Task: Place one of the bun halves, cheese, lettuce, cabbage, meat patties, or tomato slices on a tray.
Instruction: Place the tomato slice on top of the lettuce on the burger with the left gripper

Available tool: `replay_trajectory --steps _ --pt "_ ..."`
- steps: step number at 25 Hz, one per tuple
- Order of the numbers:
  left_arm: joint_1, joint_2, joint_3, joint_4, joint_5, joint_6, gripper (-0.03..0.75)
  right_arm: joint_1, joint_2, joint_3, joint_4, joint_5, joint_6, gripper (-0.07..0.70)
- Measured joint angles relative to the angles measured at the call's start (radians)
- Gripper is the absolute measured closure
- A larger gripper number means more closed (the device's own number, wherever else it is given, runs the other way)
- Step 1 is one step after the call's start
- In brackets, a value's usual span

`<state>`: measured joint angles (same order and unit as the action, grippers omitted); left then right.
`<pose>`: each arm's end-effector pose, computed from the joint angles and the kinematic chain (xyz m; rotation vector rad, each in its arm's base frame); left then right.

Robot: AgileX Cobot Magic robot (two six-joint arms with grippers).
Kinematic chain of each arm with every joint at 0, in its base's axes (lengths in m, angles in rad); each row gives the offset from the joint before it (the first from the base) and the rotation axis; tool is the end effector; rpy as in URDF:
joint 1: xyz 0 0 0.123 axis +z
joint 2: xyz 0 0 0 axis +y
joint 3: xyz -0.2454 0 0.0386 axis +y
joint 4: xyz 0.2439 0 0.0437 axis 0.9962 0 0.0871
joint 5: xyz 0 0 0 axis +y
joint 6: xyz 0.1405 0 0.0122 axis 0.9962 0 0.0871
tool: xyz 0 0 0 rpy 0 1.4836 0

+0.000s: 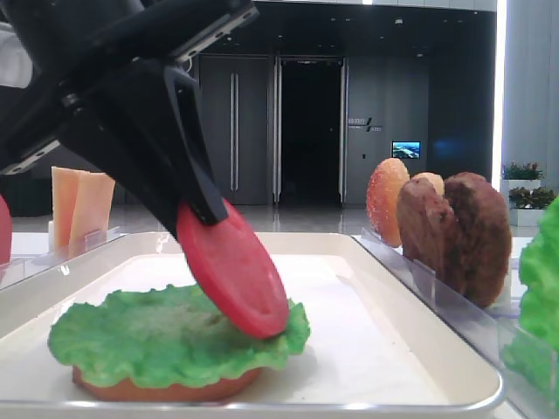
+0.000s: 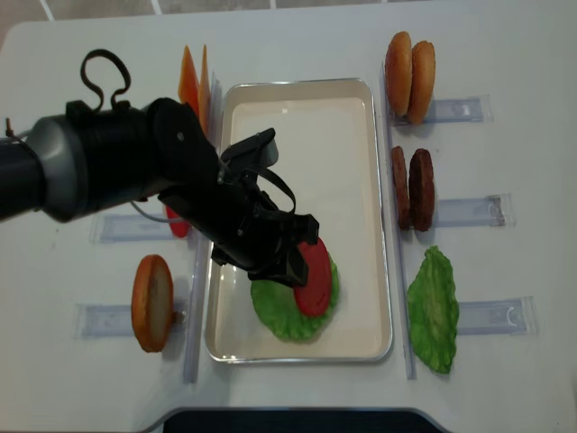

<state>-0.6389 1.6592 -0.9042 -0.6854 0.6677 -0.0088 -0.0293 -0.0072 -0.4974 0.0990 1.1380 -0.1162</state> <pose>0.2180 -0.2309 0.1071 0.1971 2.9702 -0.8033 0.0672 0.0107 0.2432 -0.1013 2.1104 0.0330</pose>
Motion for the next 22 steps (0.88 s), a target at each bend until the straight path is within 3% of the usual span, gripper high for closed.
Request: replay_trajectory --steps 15,22 --pt "0.000 0.000 0.000 0.002 0.004 0.000 0.606 0.000 0.000 0.000 0.000 0.000 0.000 0.153" --pt "0.000 0.000 0.000 0.005 0.007 0.000 0.426 0.000 0.000 0.000 0.000 0.000 0.000 0.153"
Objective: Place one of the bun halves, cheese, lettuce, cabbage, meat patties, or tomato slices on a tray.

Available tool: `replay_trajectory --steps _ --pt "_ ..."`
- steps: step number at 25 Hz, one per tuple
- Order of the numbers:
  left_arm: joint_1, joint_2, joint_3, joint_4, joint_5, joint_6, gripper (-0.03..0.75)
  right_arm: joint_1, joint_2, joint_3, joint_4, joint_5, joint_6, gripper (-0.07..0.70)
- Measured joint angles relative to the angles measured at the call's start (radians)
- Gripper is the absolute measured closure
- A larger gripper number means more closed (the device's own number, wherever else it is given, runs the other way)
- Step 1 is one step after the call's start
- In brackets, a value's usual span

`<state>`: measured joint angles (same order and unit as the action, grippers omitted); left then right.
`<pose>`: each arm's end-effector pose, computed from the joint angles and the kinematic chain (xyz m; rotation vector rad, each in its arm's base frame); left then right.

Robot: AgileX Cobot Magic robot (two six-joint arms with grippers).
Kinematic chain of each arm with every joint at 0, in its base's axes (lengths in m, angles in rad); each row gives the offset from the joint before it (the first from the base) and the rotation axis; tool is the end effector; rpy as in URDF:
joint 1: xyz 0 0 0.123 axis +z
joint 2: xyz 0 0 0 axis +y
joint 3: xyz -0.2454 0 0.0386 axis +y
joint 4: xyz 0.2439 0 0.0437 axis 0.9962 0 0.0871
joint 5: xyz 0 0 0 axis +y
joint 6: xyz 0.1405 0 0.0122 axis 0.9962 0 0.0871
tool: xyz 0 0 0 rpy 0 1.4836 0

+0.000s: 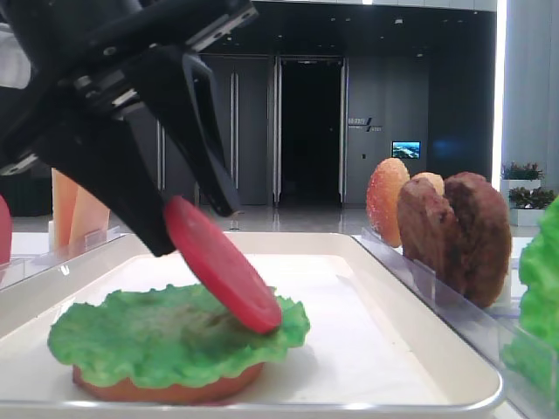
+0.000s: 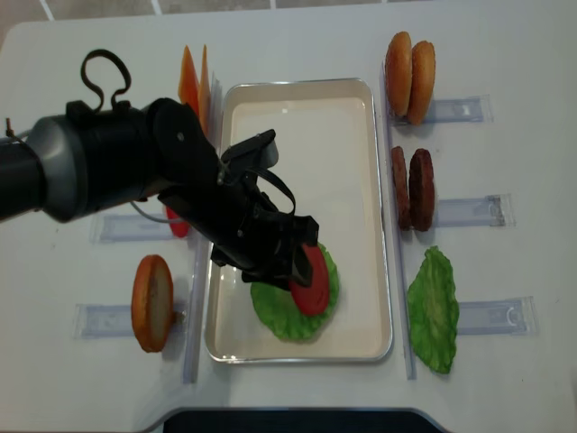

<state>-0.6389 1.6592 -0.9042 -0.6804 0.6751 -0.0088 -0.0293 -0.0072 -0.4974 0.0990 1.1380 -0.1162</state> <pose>0.2171 -0.2304 0.1067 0.2061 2.9768 -0.7991 0.0672 0.0107 0.2432 -0.1013 2.1104 0.0330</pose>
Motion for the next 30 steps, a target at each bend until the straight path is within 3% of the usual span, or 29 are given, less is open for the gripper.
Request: replay_trajectory --steps 7,17,30 --pt "0.000 0.000 0.000 0.016 0.021 0.000 0.342 0.000 0.000 0.000 0.000 0.000 0.000 0.153" --pt "0.005 -0.043 0.000 0.081 0.058 -0.035 0.336 0.000 0.000 0.000 0.000 0.000 0.000 0.153" --pt "0.014 -0.154 0.000 0.268 0.122 -0.175 0.335 0.000 0.000 0.000 0.000 0.000 0.000 0.153"
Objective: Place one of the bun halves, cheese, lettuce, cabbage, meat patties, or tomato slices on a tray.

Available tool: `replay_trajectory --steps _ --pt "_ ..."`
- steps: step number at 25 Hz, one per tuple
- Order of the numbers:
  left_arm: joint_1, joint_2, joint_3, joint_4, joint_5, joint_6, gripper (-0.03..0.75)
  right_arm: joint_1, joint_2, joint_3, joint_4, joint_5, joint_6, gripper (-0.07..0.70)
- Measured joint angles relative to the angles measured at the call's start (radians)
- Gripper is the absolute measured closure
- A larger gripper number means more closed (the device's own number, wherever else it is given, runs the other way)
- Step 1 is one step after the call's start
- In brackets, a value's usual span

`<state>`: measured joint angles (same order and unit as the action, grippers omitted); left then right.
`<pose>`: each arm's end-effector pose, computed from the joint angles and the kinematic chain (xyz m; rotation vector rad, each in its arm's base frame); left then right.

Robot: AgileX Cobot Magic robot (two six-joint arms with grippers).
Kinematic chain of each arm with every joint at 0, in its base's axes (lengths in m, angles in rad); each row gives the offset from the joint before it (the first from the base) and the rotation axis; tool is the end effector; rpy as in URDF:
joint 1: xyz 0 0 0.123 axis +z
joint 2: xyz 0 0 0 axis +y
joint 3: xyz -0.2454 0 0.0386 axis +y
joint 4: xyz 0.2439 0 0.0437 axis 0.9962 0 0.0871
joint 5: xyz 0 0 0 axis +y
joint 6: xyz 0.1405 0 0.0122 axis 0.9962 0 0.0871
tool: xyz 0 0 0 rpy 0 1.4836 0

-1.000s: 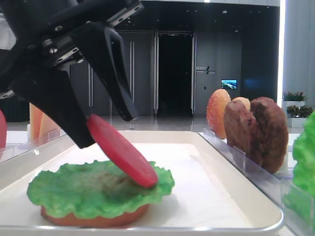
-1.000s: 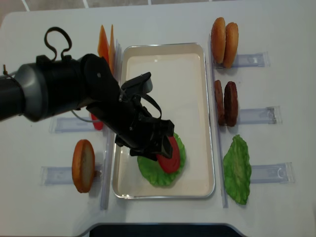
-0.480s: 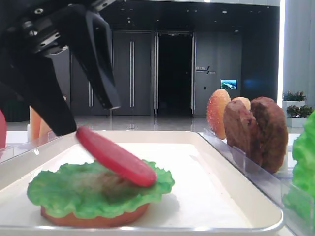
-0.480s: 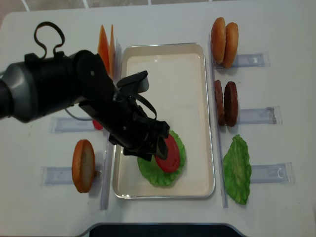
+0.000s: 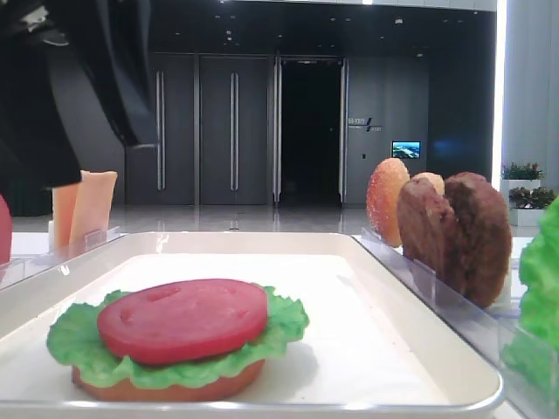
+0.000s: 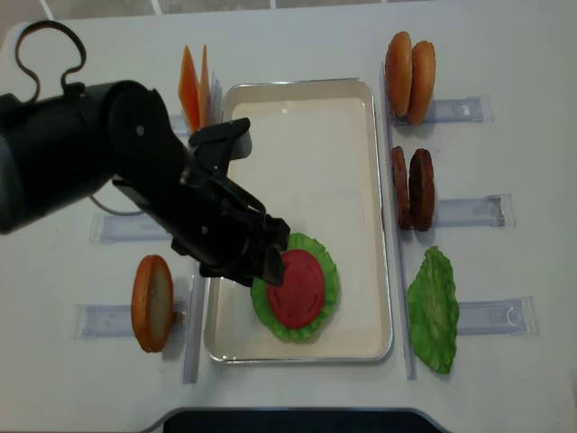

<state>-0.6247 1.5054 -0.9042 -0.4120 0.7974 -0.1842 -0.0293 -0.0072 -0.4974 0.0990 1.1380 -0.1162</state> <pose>0.2104 -0.2016 0.1395 0.2806 2.9626 -0.6090 0.0672 0.0107 0.2432 -0.1013 2.1104 0.0330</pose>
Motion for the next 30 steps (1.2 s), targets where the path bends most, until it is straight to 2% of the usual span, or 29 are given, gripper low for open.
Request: replay_trajectory --steps 2,4,12,15,22,27,30 --pt "0.000 -0.023 -0.007 0.048 0.023 -0.021 0.335 0.000 0.000 0.000 0.000 0.000 0.000 0.153" --pt "0.000 -0.037 -0.032 0.109 0.068 -0.056 0.335 0.000 0.000 0.000 0.000 0.000 0.000 0.153" --pt "0.000 -0.055 -0.196 0.351 0.339 -0.139 0.335 0.000 0.000 0.000 0.000 0.000 0.000 0.153" --pt "0.000 -0.055 -0.253 0.412 0.407 -0.159 0.335 0.000 0.000 0.000 0.000 0.000 0.000 0.153" --pt "0.000 -0.055 -0.358 0.451 0.421 -0.186 0.318 0.000 0.000 0.000 0.000 0.000 0.000 0.153" --pt "0.000 -0.055 -0.375 0.490 0.424 -0.187 0.306 0.000 0.000 0.000 0.000 0.000 0.000 0.153" --pt "0.027 -0.055 -0.375 0.499 0.424 -0.187 0.305 0.000 0.000 0.000 0.000 0.000 0.000 0.153"
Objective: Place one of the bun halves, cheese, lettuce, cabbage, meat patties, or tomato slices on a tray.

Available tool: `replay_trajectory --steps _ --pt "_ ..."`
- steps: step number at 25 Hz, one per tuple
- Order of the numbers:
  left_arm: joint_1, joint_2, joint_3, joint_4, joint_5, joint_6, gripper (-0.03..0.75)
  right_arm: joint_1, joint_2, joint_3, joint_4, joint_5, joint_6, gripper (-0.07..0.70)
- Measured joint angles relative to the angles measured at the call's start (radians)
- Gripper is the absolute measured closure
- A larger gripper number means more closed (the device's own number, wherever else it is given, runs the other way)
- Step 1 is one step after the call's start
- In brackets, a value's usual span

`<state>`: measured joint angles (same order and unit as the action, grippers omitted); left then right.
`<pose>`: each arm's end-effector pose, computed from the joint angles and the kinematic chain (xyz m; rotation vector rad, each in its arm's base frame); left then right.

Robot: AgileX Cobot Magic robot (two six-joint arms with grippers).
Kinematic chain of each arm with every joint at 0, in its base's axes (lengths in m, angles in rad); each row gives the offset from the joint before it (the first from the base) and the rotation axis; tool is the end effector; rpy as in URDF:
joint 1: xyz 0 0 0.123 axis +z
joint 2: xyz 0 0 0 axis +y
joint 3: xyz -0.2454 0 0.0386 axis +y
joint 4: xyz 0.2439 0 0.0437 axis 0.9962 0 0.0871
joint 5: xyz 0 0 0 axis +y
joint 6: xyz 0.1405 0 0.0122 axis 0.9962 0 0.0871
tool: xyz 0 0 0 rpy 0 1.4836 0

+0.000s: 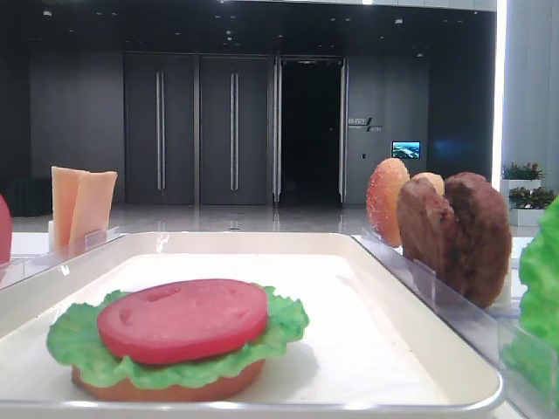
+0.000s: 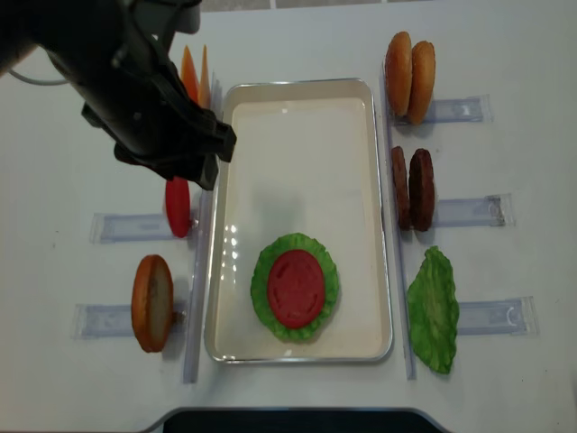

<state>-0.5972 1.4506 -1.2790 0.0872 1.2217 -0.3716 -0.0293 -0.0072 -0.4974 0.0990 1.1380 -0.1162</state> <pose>0.2492 -0.1555 0.2370 0.3497 2.8455 -0.0687 0.0672 0.0107 0.2432 -0.1013 2.1104 0.0330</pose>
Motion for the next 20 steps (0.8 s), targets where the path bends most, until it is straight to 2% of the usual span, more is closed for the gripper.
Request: replay_trajectory --steps 11,20 --pt "0.212 0.000 0.000 0.010 0.001 0.016 0.304 0.000 0.000 0.000 0.000 0.000 0.000 0.153" --pt "0.388 0.000 0.000 0.021 0.001 0.078 0.304 0.000 0.000 0.000 0.000 0.000 0.000 0.153"
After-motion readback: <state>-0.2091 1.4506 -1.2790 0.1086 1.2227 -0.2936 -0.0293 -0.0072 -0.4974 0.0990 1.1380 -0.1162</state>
